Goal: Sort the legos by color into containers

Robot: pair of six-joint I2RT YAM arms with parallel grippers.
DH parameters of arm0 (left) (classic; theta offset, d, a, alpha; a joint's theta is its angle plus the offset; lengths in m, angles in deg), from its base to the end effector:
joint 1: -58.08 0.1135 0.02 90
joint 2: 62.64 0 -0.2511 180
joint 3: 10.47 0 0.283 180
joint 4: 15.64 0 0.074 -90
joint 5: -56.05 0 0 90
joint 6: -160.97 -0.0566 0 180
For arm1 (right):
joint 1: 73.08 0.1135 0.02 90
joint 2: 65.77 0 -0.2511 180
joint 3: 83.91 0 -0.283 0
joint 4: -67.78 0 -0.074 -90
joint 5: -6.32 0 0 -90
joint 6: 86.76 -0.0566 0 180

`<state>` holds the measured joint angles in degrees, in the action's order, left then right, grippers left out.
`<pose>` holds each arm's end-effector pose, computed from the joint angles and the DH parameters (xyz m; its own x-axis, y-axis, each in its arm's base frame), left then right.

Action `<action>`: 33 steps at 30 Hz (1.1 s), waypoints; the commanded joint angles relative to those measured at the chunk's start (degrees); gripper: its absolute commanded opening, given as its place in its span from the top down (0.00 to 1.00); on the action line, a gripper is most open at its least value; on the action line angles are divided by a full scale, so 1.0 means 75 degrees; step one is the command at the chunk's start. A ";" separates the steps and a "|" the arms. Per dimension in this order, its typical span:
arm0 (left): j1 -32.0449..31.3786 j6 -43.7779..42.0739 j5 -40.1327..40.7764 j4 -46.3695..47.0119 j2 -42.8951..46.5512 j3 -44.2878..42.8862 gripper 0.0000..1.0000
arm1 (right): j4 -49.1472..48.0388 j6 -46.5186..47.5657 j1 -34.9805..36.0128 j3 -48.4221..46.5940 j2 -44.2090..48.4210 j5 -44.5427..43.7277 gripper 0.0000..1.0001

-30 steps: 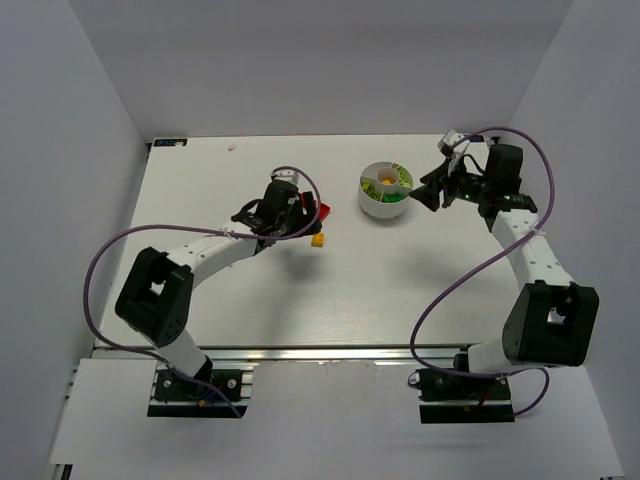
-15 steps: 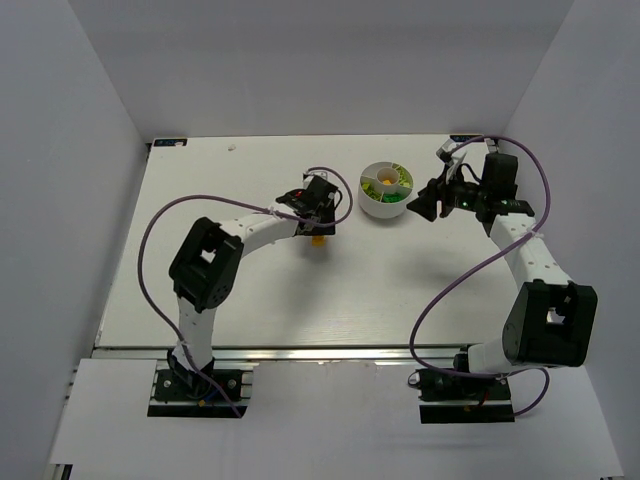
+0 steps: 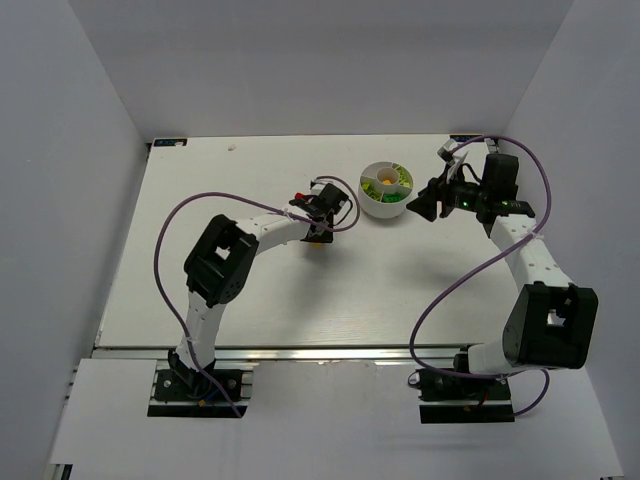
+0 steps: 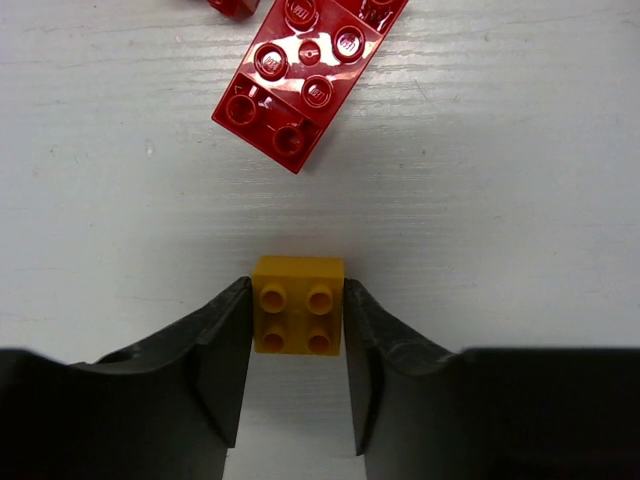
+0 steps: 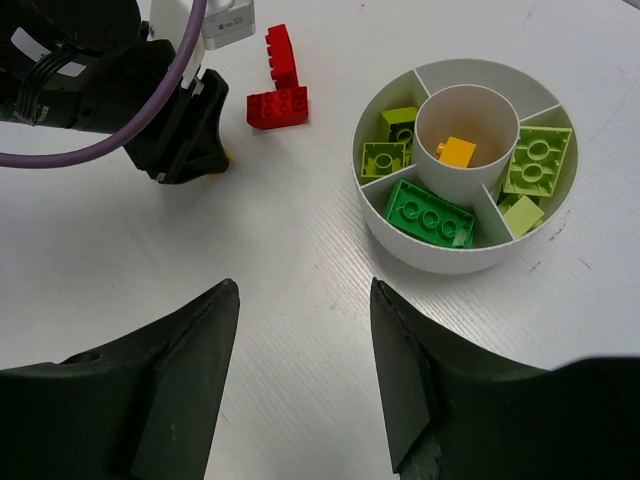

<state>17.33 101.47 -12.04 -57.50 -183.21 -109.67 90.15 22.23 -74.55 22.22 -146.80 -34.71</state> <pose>0.3685 -0.2896 0.1136 -0.8255 0.0898 -0.5572 0.0688 0.9959 0.0585 0.3593 0.0335 0.2715 -0.2579 -0.2071 -0.9437 -0.7649 0.6406 0.0684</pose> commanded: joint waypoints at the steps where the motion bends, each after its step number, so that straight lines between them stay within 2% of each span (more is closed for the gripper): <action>1: -0.0063 -0.0059 0.0207 -0.0034 0.0174 -0.0160 0.53 | -0.0237 -0.0129 -0.0026 -0.0033 0.0188 0.0033 0.39; 5: -0.0063 -0.0036 0.0032 0.0176 0.0420 -0.0078 0.78 | -0.0191 -0.0152 -0.0026 -0.0057 0.0222 0.0033 0.39; 9: -0.0074 -0.0047 -0.0634 0.0679 0.0969 0.0004 0.90 | -0.0190 -0.0199 -0.0026 -0.0092 0.0246 -0.0014 0.40; 14: -0.0086 -0.0246 -0.2017 0.1968 0.1439 -0.0135 0.92 | -0.0354 -0.0479 -0.0038 -0.0244 0.0316 -0.0236 0.47; 17: -0.0086 -0.0387 -0.2742 0.2624 0.1370 -0.0440 0.93 | -0.0507 -0.0772 -0.0061 -0.0384 0.0375 -0.0564 0.69; 18: -0.0074 -0.0422 -0.2850 0.2754 0.1300 -0.0719 0.93 | -0.0542 -0.0831 -0.0073 -0.0420 0.0375 -0.0634 0.85; 20: -0.0086 -0.0446 -0.3153 0.3082 0.0996 -0.1025 0.93 | -0.0577 -0.0937 -0.0119 -0.0502 0.0410 -0.0810 0.98; 28: -0.0074 -0.0551 -0.3496 0.4007 -0.0399 -0.2969 0.93 | -0.0495 -0.1054 -0.0237 -0.0678 0.0469 -0.0998 1.00; 33: -0.0086 -0.0598 -0.3601 0.4839 -0.1195 -0.3686 0.95 | -0.0425 -0.1090 -0.0272 -0.0678 0.0434 -0.0975 1.00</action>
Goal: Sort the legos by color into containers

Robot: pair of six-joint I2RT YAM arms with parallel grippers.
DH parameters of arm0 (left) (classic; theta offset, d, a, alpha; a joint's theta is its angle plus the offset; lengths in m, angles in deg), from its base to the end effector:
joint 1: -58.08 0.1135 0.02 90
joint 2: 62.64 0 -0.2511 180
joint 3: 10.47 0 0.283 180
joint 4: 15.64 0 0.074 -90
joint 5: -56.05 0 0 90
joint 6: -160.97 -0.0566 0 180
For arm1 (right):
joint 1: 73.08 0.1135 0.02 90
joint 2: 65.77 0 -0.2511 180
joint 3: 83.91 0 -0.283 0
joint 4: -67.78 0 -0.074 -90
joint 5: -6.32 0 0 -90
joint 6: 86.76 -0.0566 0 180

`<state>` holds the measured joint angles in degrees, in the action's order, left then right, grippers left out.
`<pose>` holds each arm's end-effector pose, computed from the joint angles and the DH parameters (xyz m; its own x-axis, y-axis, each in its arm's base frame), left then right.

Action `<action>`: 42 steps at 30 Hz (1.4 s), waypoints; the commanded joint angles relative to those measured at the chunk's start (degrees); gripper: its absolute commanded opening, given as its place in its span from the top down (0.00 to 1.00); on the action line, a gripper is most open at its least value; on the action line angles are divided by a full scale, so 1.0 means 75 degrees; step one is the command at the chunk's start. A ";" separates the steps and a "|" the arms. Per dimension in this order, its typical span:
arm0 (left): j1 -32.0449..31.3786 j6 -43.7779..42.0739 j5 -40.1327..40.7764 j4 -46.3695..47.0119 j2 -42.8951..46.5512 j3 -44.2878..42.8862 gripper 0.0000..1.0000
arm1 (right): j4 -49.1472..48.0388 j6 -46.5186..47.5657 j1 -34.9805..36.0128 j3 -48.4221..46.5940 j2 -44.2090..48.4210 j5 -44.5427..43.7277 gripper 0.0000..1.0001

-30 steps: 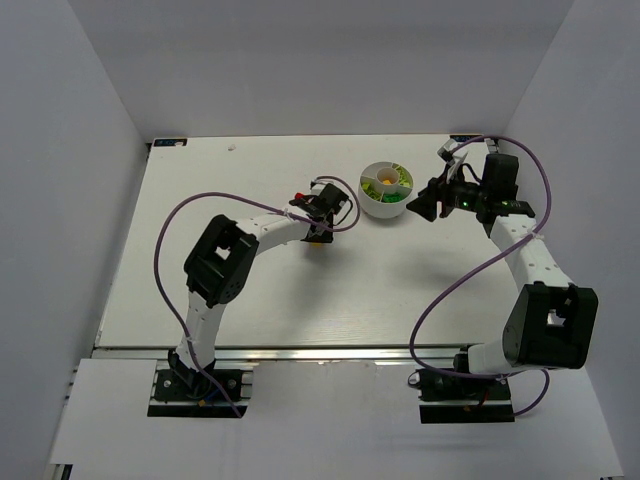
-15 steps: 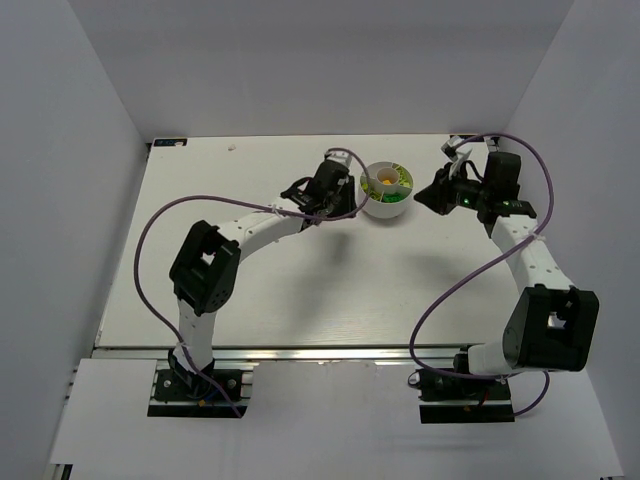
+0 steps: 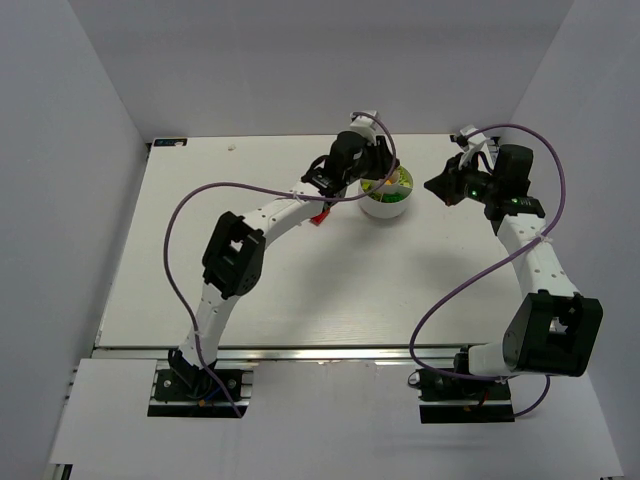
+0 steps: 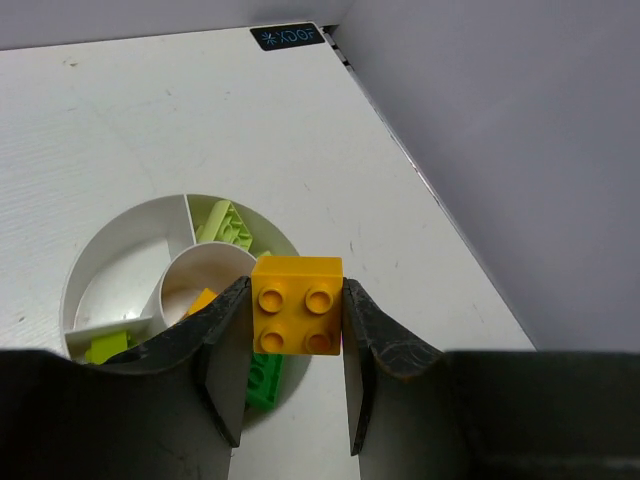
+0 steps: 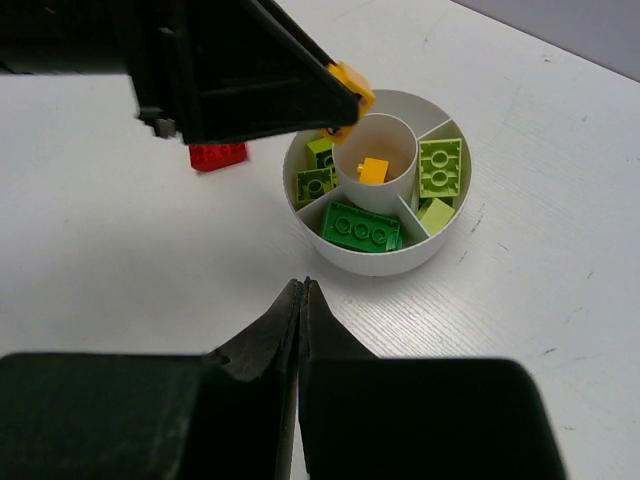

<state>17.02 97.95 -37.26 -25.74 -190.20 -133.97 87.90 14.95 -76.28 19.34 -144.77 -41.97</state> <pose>0.4366 -0.3847 0.2606 -0.4810 -0.1816 -0.8577 0.5383 0.7110 -0.4525 0.3639 0.0174 0.3046 -0.2559 -0.1374 -0.9569 -0.6379 0.7678 0.0603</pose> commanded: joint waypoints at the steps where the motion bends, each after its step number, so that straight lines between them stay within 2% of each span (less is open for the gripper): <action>1: -0.0033 -0.0152 -0.0227 0.0688 -0.0357 -0.0551 0.96 | -0.0125 -0.0166 -0.0053 -0.0305 0.0151 -0.0019 1.00; 9: -0.0045 -0.0305 0.0066 0.0759 -0.1096 -0.1442 0.96 | -0.0066 -0.0260 -0.0159 -0.0223 0.0104 0.0157 1.00; 18: -0.0045 -0.0433 0.0254 0.0490 -0.1214 -0.1173 0.89 | -0.0031 -0.0236 -0.0206 -0.0188 0.0069 0.0262 1.00; 22: -0.0057 -0.0457 0.0336 0.0431 -0.1167 -0.0997 0.77 | -0.0008 -0.0201 -0.0206 -0.0199 0.0057 0.0286 1.00; 23: -0.0057 -0.0457 0.0440 0.0361 -0.1155 -0.1009 0.69 | 0.0004 -0.0201 -0.0206 -0.0199 0.0057 0.0286 1.00; 25: -0.0080 -0.0550 0.0815 0.0302 -0.1108 -0.0974 0.60 | 0.0027 -0.0201 -0.0218 -0.0188 0.0045 0.0321 1.00; 26: -0.0092 -0.0597 0.0863 0.0325 -0.1073 -0.0950 0.51 | 0.0028 -0.0201 -0.0206 -0.0199 0.0045 0.0333 1.00; 31: -0.0115 -0.0738 0.1074 0.0314 -0.0956 -0.0950 0.35 | 0.0109 -0.0178 -0.0206 -0.0223 0.0045 0.0415 1.00; 34: -0.0116 -0.0738 0.1086 0.0314 -0.0898 -0.0938 0.31 | 0.0156 -0.0154 -0.0206 -0.0246 0.0045 0.0461 1.00; 37: -0.0139 -0.0703 0.1074 0.0314 -0.0816 -0.0927 0.32 | 0.0238 -0.0014 -0.0218 -0.0281 0.0045 0.0578 0.98; 39: -0.0127 -0.0691 0.1098 0.0360 -0.0617 -0.0845 0.36 | 0.0483 0.0533 -0.0217 -0.0351 0.0034 0.1009 0.90; 40: -0.0127 -0.0680 0.1109 0.0360 -0.0512 -0.0798 0.41 | 0.0647 0.0850 -0.0218 -0.0386 0.0022 0.1244 0.85; 41: -0.0116 -0.0668 0.1133 0.0372 -0.0406 -0.0728 0.56 | 0.1043 0.1236 -0.0218 -0.0398 0.0010 0.1514 0.70; 42: -0.0115 -0.0656 0.1226 0.0349 -0.0127 -0.0635 0.66 | 0.1233 0.1658 -0.0206 -0.0387 0.0022 0.1992 0.62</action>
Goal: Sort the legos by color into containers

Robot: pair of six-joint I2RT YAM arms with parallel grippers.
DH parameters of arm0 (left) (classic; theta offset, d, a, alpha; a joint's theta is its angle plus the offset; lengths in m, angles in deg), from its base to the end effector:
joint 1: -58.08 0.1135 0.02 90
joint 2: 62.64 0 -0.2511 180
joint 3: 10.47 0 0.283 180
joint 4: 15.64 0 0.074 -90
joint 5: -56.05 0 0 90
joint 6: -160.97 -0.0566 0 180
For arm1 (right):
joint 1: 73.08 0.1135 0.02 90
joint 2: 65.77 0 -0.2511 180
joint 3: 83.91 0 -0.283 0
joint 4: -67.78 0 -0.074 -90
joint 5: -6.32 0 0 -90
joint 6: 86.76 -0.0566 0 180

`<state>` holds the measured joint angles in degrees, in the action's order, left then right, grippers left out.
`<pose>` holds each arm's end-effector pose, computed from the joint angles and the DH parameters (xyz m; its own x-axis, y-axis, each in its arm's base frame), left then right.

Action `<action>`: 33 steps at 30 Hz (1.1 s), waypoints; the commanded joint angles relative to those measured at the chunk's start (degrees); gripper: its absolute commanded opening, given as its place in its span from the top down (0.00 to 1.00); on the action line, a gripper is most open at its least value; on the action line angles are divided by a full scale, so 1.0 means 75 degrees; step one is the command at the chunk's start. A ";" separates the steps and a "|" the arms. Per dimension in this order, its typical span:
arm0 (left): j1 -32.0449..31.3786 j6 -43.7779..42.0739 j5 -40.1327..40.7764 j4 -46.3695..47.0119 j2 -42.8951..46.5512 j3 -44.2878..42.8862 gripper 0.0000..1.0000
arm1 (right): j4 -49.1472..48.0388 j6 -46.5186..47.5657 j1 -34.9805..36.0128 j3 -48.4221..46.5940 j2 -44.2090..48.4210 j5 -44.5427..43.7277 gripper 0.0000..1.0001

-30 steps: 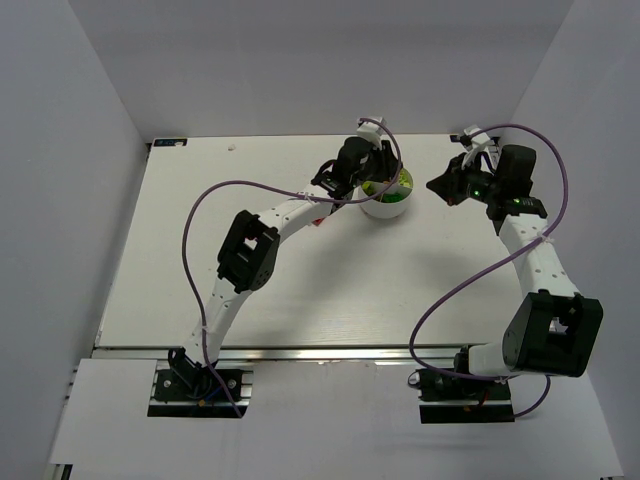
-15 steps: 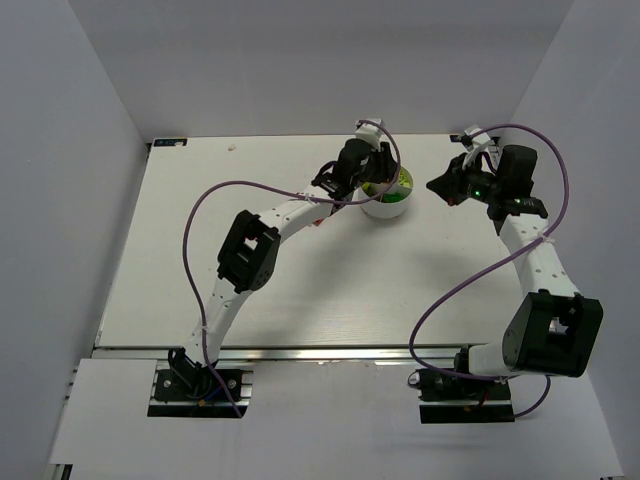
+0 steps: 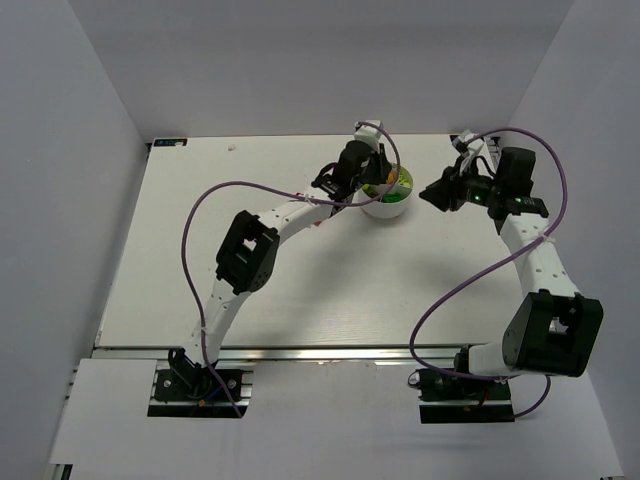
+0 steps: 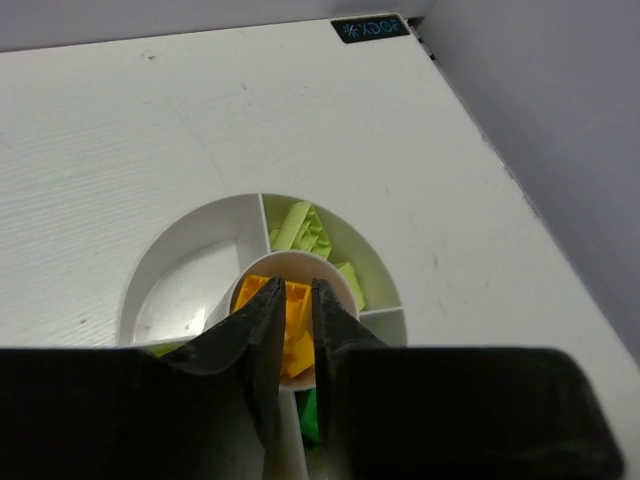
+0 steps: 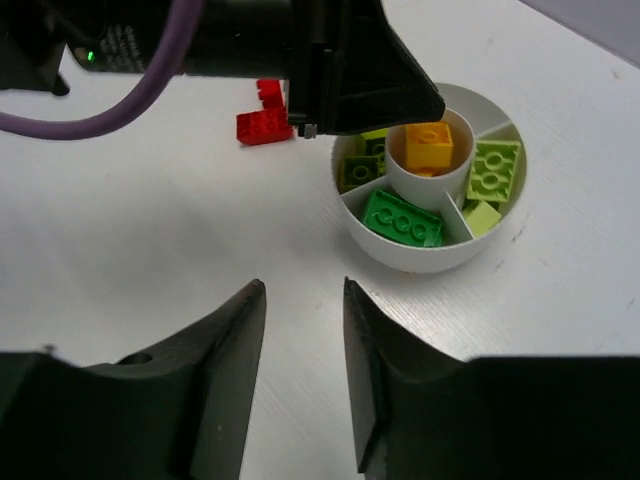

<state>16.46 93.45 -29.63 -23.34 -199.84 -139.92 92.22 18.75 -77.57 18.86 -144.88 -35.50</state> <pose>0.4591 -0.4022 0.2112 -0.4165 -0.1400 -0.8983 0.4857 0.8010 -0.3500 0.3578 0.0142 0.3012 -0.2618 -0.1583 -0.9520 -0.7096 0.7002 0.0787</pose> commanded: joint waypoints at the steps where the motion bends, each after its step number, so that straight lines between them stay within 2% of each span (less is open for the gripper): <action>1: -0.0005 0.0037 0.0233 0.0040 0.1335 0.0437 0.75 | 0.0808 0.2002 -0.0022 -0.0288 0.0036 0.1378 0.55; 2: 0.0088 0.0131 0.0210 0.0063 0.1523 0.0649 0.90 | 0.0995 0.2521 -0.0011 -0.0264 0.0025 0.1635 0.46; 3: 0.0147 0.0224 0.0140 0.0133 0.1966 0.0906 0.96 | 0.1531 0.3106 0.0001 -0.0206 -0.0010 0.1951 0.43; 4: 0.0217 0.0469 0.0081 0.0145 0.2225 0.1512 1.00 | 0.1792 0.4330 0.0024 -0.0182 -0.0022 0.2036 0.40; 6: 0.0510 0.0693 -0.0129 0.0309 0.3124 0.2299 1.00 | 0.2644 0.5532 0.0176 -0.0205 -0.0162 0.1979 0.37; 7: 0.0616 0.0926 -0.0130 0.0367 0.3478 0.3208 1.00 | 0.2928 0.6512 0.0235 -0.0287 -0.0232 0.1908 0.37; 8: 0.0860 0.1056 -0.0119 0.0530 0.3818 0.3682 1.00 | 0.3186 0.6986 0.0363 -0.0369 -0.0303 0.1838 0.38; 10: 0.1316 0.1488 -0.0072 0.0579 0.4858 0.4561 0.78 | 0.3808 0.7691 0.0493 -0.0579 -0.0572 0.1685 0.41; 11: 0.1471 0.1630 -0.0060 0.0474 0.5166 0.5296 0.70 | 0.3856 0.7949 0.0586 -0.0650 -0.0643 0.1592 0.44; 12: 0.1646 0.1724 -0.0095 0.0404 0.5448 0.5605 0.58 | 0.3845 0.7975 0.0819 -0.0709 -0.0782 0.1406 0.45; 13: 0.1799 0.1841 -0.0165 0.0310 0.5926 0.5863 0.51 | 0.3752 0.7987 0.0926 -0.0767 -0.0830 0.1299 0.46; 15: 0.2162 0.1878 -0.0259 -0.0204 0.6304 0.6392 0.34 | 0.3507 0.7684 0.1242 -0.0885 -0.0971 0.0926 0.52; 16: 0.2245 0.1866 -0.0282 -0.0403 0.6434 0.6509 0.22 | 0.3169 0.7474 0.1359 -0.0920 -0.1006 0.0796 0.53; 17: 0.2362 0.1843 -0.0341 -0.0846 0.6609 0.6661 0.16 | 0.2991 0.7019 0.1558 -0.0967 -0.1076 0.0539 0.54; 20: 0.2562 0.1936 -0.0563 -0.1376 0.6693 0.6850 0.15 | 0.2092 0.5964 0.1968 -0.1072 -0.1240 0.0000 0.56; 21: 0.2585 0.2017 -0.0796 -0.1506 0.6681 0.6943 0.17 | 0.1925 0.5275 0.2074 -0.1131 -0.1287 -0.0385 0.56; 25: 0.2760 0.2580 -0.1114 -0.1473 0.6728 0.7493 0.58 | 0.1631 0.3938 0.2683 -0.1447 -0.1557 -0.0974 0.55; 26: 0.2808 0.2720 -0.1149 -0.1275 0.6774 0.7646 0.77 | 0.1503 0.3573 0.2778 -0.1483 -0.1592 -0.1103 0.54; 27: 0.2854 0.2837 -0.1161 -0.1180 0.6868 0.7810 0.83 | 0.1350 0.3279 0.2883 -0.1529 -0.1697 -0.1348 0.54; 29: 0.3030 0.3294 -0.1080 -0.0899 0.6915 0.8185 0.84 | 0.1233 0.2471 0.3059 -0.1787 -0.1919 -0.1595 0.53; 30: 0.3089 0.3458 -0.1079 -0.0828 0.6869 0.8244 0.79 | 0.1220 0.2119 0.3083 -0.1892 -0.2002 -0.1620 0.53; 31: 0.3124 0.3703 -0.1021 -0.0781 0.6787 0.8198 0.69 | 0.1232 0.1594 0.3083 -0.2125 -0.2084 -0.1608 0.52; 32: 0.3124 0.3810 -0.0963 -0.0978 0.6659 0.8070 0.56 | 0.1267 0.1403 0.3083 -0.2255 -0.2166 -0.1585 0.52; 33: 0.3124 0.3962 -0.0893 -0.1107 0.6507 0.7918 0.36 | 0.1360 0.1239 0.3083 -0.2361 -0.2317 -0.1561 0.51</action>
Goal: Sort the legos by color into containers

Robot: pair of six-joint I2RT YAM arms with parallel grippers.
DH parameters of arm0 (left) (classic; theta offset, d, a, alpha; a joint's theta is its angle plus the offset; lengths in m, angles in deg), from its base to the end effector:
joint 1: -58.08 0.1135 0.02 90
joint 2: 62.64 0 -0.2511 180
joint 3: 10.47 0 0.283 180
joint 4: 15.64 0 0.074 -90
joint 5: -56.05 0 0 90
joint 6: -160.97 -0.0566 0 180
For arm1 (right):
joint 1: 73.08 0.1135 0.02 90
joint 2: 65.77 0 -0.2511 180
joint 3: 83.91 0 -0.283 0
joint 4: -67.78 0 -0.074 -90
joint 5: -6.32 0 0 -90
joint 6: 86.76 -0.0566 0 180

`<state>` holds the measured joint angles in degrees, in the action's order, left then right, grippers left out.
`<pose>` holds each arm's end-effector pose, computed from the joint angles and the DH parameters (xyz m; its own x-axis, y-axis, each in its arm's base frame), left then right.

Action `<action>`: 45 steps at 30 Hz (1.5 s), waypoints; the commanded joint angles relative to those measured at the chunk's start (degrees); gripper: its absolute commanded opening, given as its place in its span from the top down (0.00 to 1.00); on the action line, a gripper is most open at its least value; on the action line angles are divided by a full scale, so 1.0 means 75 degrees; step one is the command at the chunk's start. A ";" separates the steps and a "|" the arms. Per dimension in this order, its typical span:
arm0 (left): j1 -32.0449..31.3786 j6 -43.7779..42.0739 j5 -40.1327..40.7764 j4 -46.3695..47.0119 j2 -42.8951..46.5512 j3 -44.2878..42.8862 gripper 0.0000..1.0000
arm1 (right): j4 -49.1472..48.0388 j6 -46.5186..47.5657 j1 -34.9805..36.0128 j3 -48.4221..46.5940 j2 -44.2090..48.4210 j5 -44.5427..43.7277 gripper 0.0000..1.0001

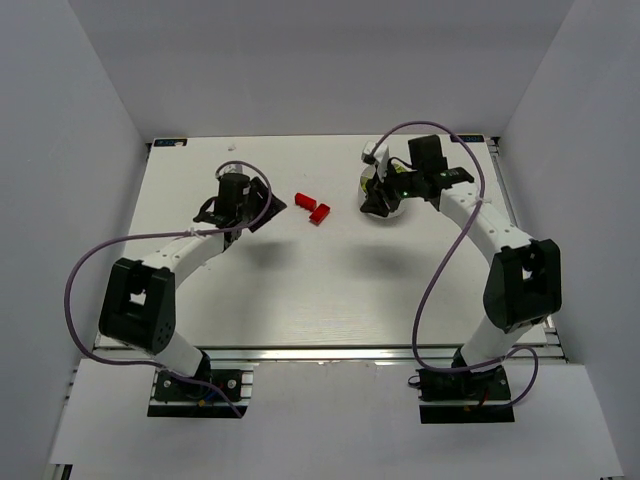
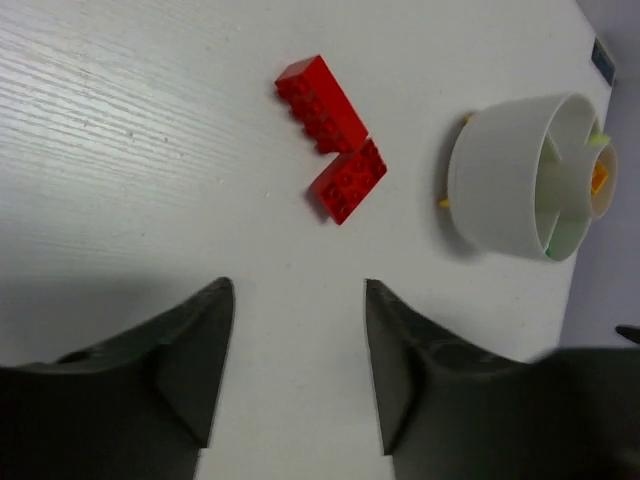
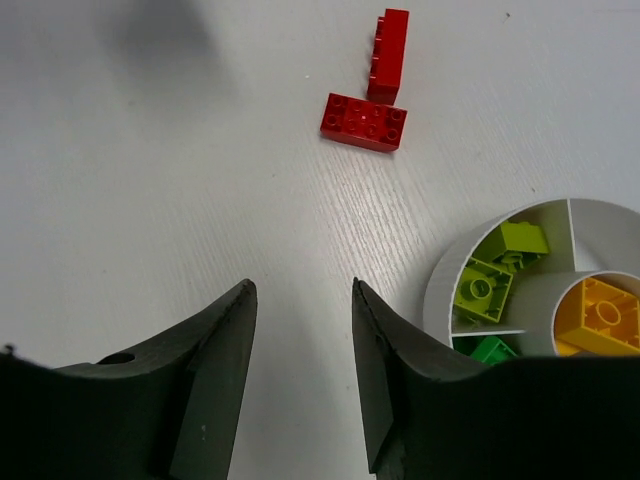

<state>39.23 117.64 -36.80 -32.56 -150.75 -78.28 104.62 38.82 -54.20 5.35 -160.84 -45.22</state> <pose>0.3597 -0.1258 0.1873 -0.6548 -0.5441 -0.5246 -0.1693 0.7820 -0.5999 0.3798 0.1671 0.2644 -0.1014 -0.5162 -0.8504 -0.9288 0.3554 -0.1050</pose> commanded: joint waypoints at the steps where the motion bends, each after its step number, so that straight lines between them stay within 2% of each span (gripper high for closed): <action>1: 0.0088 0.0830 0.0064 0.0017 -0.0411 -0.0475 0.31 | -0.0257 -0.1577 -0.0032 -0.0735 -0.0250 -0.0264 0.51; 3: 0.0088 0.1053 0.0029 -0.0405 -0.0800 -0.1061 0.24 | -0.0117 -0.1696 -0.0032 -0.0888 -0.0344 -0.0229 0.50; 7: 0.0088 0.1405 -0.0088 -0.0581 -0.1609 -0.1847 0.20 | -0.0255 -0.1708 -0.0044 -0.0749 -0.0134 -0.0346 0.48; 11: 0.0088 0.1674 -0.0053 -0.1365 -0.2615 -0.2970 0.19 | -0.0642 -0.1661 -0.0032 -0.0117 0.0334 -0.0521 0.44; 20: 0.0076 0.1909 0.0017 -0.1391 -0.3169 -0.3489 0.23 | -0.0842 -0.1965 -0.0032 0.0014 0.0313 -0.0593 0.42; 23: 0.0076 0.1851 0.0215 -0.1133 -0.2737 -0.3033 0.26 | -0.0948 -0.2305 0.0131 -0.0290 -0.0002 -0.1174 0.42; 26: 0.0111 0.1337 0.0952 -0.1086 -0.1894 -0.2378 0.38 | -0.0271 -0.2329 0.0471 -0.1296 -0.0694 -0.1868 0.44; 27: 0.0134 0.1138 0.1129 -0.1063 -0.1613 -0.2155 0.47 | -0.0025 -0.2306 0.0541 -0.1577 -0.0858 -0.1858 0.44; 30: 0.0368 0.0833 0.1376 -0.0770 -0.0418 -0.1078 0.60 | 0.0458 -0.2189 0.0869 -0.2375 -0.1362 -0.2010 0.44; 35: 0.0603 0.0480 0.1691 -0.0617 0.1712 0.0213 0.59 | 0.1322 -0.2152 0.1701 -0.3757 -0.2566 -0.2899 0.42; 39: 0.0615 0.0339 0.1892 -0.1050 0.2806 0.0845 0.53 | 0.2203 -0.2656 0.2053 -0.5749 -0.3834 -0.3253 0.40; 45: 0.0615 0.0444 0.1868 -0.1648 0.4140 0.1385 0.50 | 0.1796 -0.3079 0.2077 -0.6244 -0.4890 -0.3125 0.42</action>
<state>44.02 121.36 -23.99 -41.44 -124.13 -69.71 116.66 18.12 -37.66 -39.11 -195.72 -67.93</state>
